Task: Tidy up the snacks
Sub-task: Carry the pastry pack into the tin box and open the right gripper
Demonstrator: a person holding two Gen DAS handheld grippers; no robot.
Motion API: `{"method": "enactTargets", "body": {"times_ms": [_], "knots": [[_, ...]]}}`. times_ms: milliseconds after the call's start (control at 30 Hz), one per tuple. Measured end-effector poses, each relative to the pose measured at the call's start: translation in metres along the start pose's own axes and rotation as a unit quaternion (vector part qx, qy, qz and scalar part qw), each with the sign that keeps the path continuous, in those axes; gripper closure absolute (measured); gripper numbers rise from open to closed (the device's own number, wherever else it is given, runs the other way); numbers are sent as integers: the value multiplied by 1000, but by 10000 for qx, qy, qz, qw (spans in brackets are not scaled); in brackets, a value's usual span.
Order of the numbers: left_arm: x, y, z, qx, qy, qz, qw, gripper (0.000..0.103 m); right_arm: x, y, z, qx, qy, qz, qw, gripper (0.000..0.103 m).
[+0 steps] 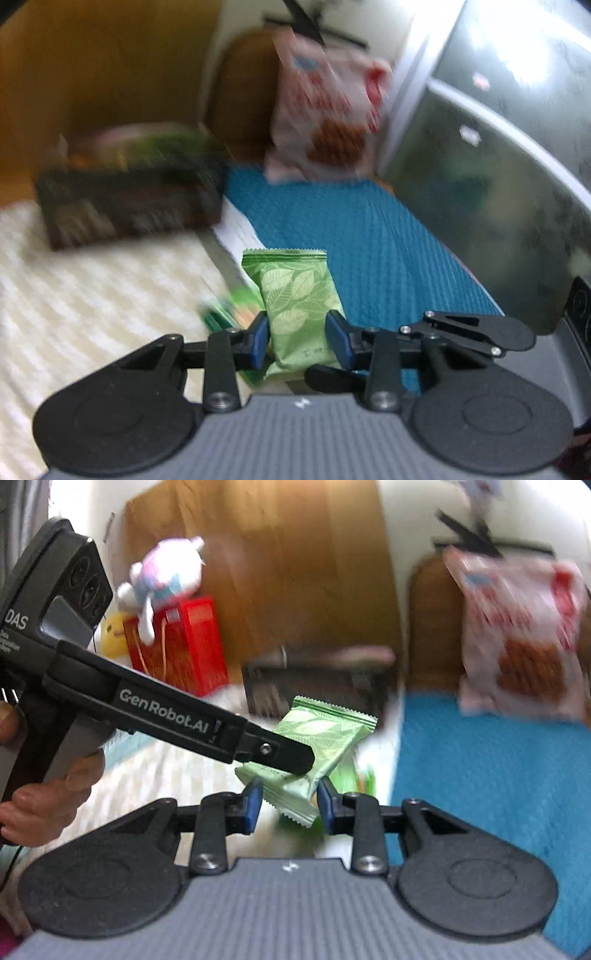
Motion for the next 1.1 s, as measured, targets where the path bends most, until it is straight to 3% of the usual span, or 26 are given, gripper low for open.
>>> {"method": "enactTargets", "body": {"times_ms": [200, 367, 433, 500, 600, 667, 733, 900, 967, 1033, 1100], "knots": [[-9, 77, -64, -111, 619, 510, 9967, 67, 71, 76, -4, -178, 99, 359, 9991, 68], [23, 116, -122, -404, 1006, 425, 9932, 68, 141, 103, 11, -39, 70, 127, 9999, 66], [43, 121, -141, -506, 1163, 326, 9914, 62, 162, 104, 21, 72, -3, 10, 10000, 59], [54, 119, -156, -566, 1325, 238, 9893, 61, 161, 106, 32, 240, -133, 40, 9996, 58], [33, 110, -179, -815, 1624, 624, 9814, 59, 128, 114, 62, 875, -102, 524, 9947, 39], [13, 104, -201, -1045, 1965, 945, 9703, 51, 111, 113, 89, 1335, -215, 724, 9882, 37], [7, 92, -221, -1287, 2234, 919, 9618, 50, 109, 104, 107, 1686, -230, 588, 9837, 37], [36, 64, -231, -1546, 1956, 293, 9680, 51, 125, 78, 117, 2351, 91, 69, 9719, 37], [46, 56, -228, -1571, 1933, 118, 9684, 57, 128, 73, 112, 2438, 247, -29, 9695, 35], [46, 53, -224, -1768, 1776, 170, 9679, 59, 126, 72, 109, 2505, 262, -70, 9677, 35], [44, 51, -217, -1693, 1884, 113, 9673, 59, 122, 72, 105, 2397, 239, -104, 9705, 35]]}}
Point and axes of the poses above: each gripper's, at about its wrist camera, not at the fingertips, and x roughly the way its jaws point, z to its right, y to its top, the point moved 9 cm from there along x, roughly the way its jaws point, and after that the axes turned 6 degrees about x, right-handed, at the moved point
